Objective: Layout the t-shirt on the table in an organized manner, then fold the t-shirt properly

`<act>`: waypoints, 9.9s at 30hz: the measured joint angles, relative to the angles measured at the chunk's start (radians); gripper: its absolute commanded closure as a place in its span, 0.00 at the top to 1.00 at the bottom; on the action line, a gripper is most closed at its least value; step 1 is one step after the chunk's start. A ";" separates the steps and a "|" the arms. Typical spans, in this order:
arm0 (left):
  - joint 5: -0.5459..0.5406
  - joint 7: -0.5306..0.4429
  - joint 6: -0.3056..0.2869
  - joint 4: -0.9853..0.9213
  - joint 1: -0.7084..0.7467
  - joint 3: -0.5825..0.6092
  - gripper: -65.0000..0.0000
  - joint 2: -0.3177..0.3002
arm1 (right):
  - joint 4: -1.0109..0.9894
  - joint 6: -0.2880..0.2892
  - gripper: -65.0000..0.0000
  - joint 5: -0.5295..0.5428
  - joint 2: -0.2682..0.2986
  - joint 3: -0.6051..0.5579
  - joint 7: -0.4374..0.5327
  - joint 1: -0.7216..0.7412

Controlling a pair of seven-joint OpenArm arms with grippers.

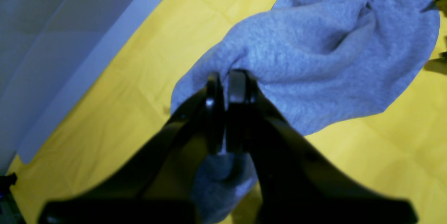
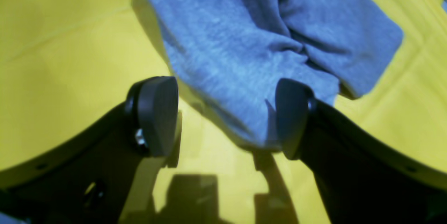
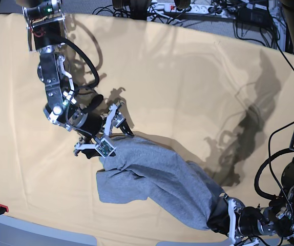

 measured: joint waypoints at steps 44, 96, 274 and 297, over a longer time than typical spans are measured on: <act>0.022 -0.026 -0.004 0.000 0.006 0.000 0.00 0.003 | 0.399 -0.074 0.00 0.341 0.414 0.169 -0.348 -0.031; -0.023 0.027 -0.004 0.002 0.005 0.000 0.00 0.000 | -0.153 0.129 0.00 0.439 0.348 0.098 -0.193 0.374; 0.449 -0.304 0.294 0.248 0.408 0.000 0.62 -0.105 | 0.050 0.124 0.65 0.447 0.382 0.495 -0.341 0.021; 0.150 0.002 0.067 0.250 0.352 0.000 0.62 -0.155 | 0.195 0.130 0.66 0.595 0.266 0.393 -0.551 -0.193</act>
